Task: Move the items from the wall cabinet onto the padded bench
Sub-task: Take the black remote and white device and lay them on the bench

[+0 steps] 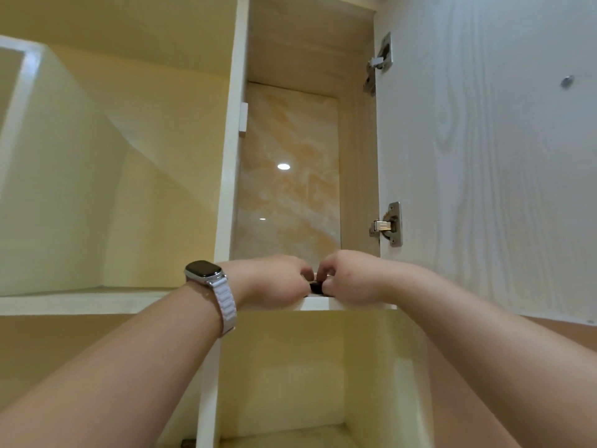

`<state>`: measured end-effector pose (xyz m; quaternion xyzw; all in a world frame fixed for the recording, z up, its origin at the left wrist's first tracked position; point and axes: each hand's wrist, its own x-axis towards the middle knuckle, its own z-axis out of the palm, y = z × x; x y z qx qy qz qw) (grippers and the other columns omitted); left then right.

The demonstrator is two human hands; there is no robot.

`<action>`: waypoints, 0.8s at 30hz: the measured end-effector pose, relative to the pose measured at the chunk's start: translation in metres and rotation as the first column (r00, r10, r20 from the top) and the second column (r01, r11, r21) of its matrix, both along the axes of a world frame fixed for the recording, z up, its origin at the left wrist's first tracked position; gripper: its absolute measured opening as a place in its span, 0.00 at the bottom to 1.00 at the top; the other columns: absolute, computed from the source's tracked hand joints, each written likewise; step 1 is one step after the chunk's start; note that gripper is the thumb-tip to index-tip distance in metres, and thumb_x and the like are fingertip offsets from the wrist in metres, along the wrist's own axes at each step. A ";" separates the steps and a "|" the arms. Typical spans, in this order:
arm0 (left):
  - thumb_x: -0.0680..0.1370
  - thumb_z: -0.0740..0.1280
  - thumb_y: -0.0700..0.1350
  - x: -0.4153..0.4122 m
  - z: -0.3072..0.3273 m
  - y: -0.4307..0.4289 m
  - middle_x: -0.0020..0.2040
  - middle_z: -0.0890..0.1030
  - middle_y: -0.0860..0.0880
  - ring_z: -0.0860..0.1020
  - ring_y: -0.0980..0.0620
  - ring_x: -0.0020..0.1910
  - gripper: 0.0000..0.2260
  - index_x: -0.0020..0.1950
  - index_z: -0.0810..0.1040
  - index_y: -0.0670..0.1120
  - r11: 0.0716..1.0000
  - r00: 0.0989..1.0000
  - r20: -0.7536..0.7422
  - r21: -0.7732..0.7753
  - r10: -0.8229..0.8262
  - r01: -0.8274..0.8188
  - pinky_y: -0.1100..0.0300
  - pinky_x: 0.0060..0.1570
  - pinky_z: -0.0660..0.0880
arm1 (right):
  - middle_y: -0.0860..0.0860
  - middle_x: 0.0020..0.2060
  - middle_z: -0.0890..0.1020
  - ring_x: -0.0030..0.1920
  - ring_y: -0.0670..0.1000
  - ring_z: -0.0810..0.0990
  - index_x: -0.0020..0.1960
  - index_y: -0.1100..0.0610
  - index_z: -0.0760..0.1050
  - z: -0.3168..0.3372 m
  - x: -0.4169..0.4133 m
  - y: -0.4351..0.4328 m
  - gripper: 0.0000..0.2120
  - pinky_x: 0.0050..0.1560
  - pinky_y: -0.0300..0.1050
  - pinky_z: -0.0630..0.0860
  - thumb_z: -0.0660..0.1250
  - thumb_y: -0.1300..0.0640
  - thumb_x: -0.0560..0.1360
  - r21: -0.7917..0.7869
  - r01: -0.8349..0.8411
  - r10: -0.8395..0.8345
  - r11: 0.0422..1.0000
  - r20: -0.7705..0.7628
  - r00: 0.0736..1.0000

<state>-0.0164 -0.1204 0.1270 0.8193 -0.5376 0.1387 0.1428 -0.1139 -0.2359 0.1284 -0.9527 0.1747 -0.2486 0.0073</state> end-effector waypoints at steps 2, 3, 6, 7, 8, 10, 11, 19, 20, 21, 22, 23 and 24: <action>0.78 0.58 0.43 -0.002 0.000 0.001 0.59 0.79 0.47 0.77 0.46 0.56 0.17 0.65 0.75 0.49 1.000 1.000 -0.026 -0.008 -0.012 0.011 0.50 0.59 0.74 | 0.50 0.48 0.80 0.47 0.53 0.77 0.58 0.51 0.78 -0.001 -0.003 0.003 0.11 0.44 0.43 0.74 0.63 0.51 0.78 -0.049 0.008 -0.007 0.999 0.016 1.000; 0.78 0.58 0.43 -0.001 0.000 0.000 0.60 0.78 0.47 0.76 0.46 0.57 0.17 0.66 0.74 0.49 1.000 0.999 -0.045 -0.012 -0.019 0.019 0.50 0.60 0.73 | 0.49 0.47 0.78 0.46 0.53 0.75 0.59 0.51 0.77 -0.002 -0.006 0.005 0.11 0.41 0.42 0.71 0.62 0.52 0.78 -0.074 0.010 -0.007 0.997 0.030 1.000; 0.78 0.58 0.45 0.001 -0.001 -0.002 0.61 0.79 0.46 0.75 0.45 0.61 0.16 0.63 0.76 0.49 0.999 0.992 -0.114 -0.008 -0.052 0.052 0.47 0.63 0.71 | 0.49 0.44 0.73 0.43 0.53 0.71 0.59 0.51 0.75 -0.007 -0.015 0.010 0.11 0.31 0.41 0.65 0.60 0.55 0.78 -0.131 -0.001 0.013 0.991 0.096 0.995; 0.78 0.58 0.46 0.002 -0.002 -0.003 0.62 0.79 0.45 0.75 0.44 0.63 0.16 0.62 0.77 0.48 0.998 0.989 -0.134 -0.009 -0.067 0.067 0.46 0.64 0.70 | 0.50 0.45 0.73 0.43 0.53 0.71 0.59 0.51 0.75 -0.010 -0.018 0.011 0.11 0.31 0.42 0.65 0.59 0.55 0.78 -0.157 0.004 0.017 0.988 0.130 0.991; 0.77 0.58 0.47 0.001 -0.003 -0.002 0.62 0.79 0.45 0.74 0.44 0.63 0.16 0.62 0.78 0.47 0.997 0.985 -0.155 -0.012 -0.078 0.077 0.45 0.65 0.69 | 0.50 0.45 0.73 0.43 0.54 0.72 0.58 0.51 0.74 -0.013 -0.022 0.012 0.11 0.33 0.43 0.66 0.59 0.55 0.78 -0.194 0.020 0.013 0.981 0.167 0.986; 0.78 0.57 0.47 -0.002 -0.004 -0.002 0.61 0.78 0.46 0.74 0.46 0.61 0.16 0.62 0.77 0.45 0.995 0.980 -0.176 -0.019 -0.095 0.093 0.50 0.64 0.69 | 0.51 0.44 0.74 0.43 0.57 0.73 0.56 0.52 0.70 -0.021 -0.029 0.013 0.08 0.36 0.46 0.70 0.59 0.57 0.77 -0.293 0.077 -0.003 0.953 0.245 0.969; 0.79 0.57 0.45 -0.003 -0.004 -0.002 0.59 0.78 0.46 0.74 0.48 0.58 0.14 0.62 0.76 0.45 0.995 0.980 -0.174 -0.015 -0.098 0.097 0.53 0.60 0.69 | 0.51 0.42 0.74 0.42 0.58 0.74 0.54 0.53 0.68 -0.026 -0.032 0.012 0.06 0.37 0.48 0.72 0.59 0.58 0.77 -0.332 0.104 -0.005 0.937 0.287 0.958; 0.78 0.61 0.56 -0.005 -0.007 0.005 0.55 0.78 0.54 0.76 0.54 0.54 0.14 0.60 0.74 0.51 0.986 0.987 -0.071 -0.096 -0.141 0.134 0.58 0.53 0.72 | 0.52 0.41 0.72 0.36 0.59 0.71 0.49 0.55 0.65 -0.057 -0.057 0.004 0.06 0.32 0.49 0.66 0.60 0.64 0.76 -0.426 0.209 0.068 0.880 0.550 0.833; 0.78 0.61 0.59 -0.006 -0.008 0.007 0.56 0.78 0.56 0.76 0.55 0.53 0.16 0.62 0.74 0.53 0.985 0.986 -0.059 -0.089 -0.155 0.150 0.60 0.53 0.73 | 0.52 0.41 0.73 0.35 0.59 0.72 0.51 0.57 0.69 -0.061 -0.059 0.003 0.05 0.31 0.48 0.66 0.61 0.64 0.75 -0.415 0.223 0.077 0.882 0.593 0.801; 0.77 0.61 0.62 -0.006 -0.008 0.009 0.53 0.79 0.57 0.76 0.57 0.51 0.17 0.60 0.76 0.54 0.984 0.987 -0.021 -0.076 -0.162 0.160 0.61 0.50 0.73 | 0.53 0.41 0.75 0.34 0.60 0.73 0.51 0.59 0.72 -0.066 -0.061 0.002 0.07 0.30 0.48 0.67 0.63 0.64 0.74 -0.405 0.231 0.086 0.885 0.628 0.773; 0.76 0.61 0.64 -0.006 -0.009 0.011 0.50 0.79 0.58 0.77 0.58 0.47 0.18 0.56 0.78 0.55 0.985 0.987 0.038 -0.063 -0.157 0.159 0.61 0.47 0.73 | 0.54 0.40 0.75 0.32 0.60 0.73 0.51 0.60 0.74 -0.073 -0.062 0.000 0.09 0.29 0.47 0.66 0.66 0.66 0.72 -0.398 0.242 0.086 0.885 0.650 0.755; 0.74 0.62 0.67 -0.006 -0.011 0.013 0.47 0.79 0.59 0.77 0.59 0.45 0.18 0.52 0.78 0.56 0.984 0.982 0.103 -0.068 -0.156 0.163 0.60 0.45 0.74 | 0.54 0.39 0.75 0.30 0.58 0.71 0.51 0.61 0.76 -0.079 -0.064 -0.002 0.11 0.28 0.45 0.65 0.68 0.67 0.69 -0.390 0.255 0.081 0.885 0.668 0.740; 0.72 0.64 0.68 -0.005 -0.013 0.014 0.46 0.79 0.59 0.77 0.59 0.45 0.18 0.50 0.78 0.56 0.982 0.975 0.163 -0.088 -0.150 0.166 0.60 0.46 0.75 | 0.54 0.37 0.75 0.28 0.57 0.69 0.50 0.62 0.77 -0.086 -0.066 -0.003 0.14 0.27 0.43 0.63 0.71 0.69 0.66 -0.372 0.265 0.072 0.890 0.687 0.723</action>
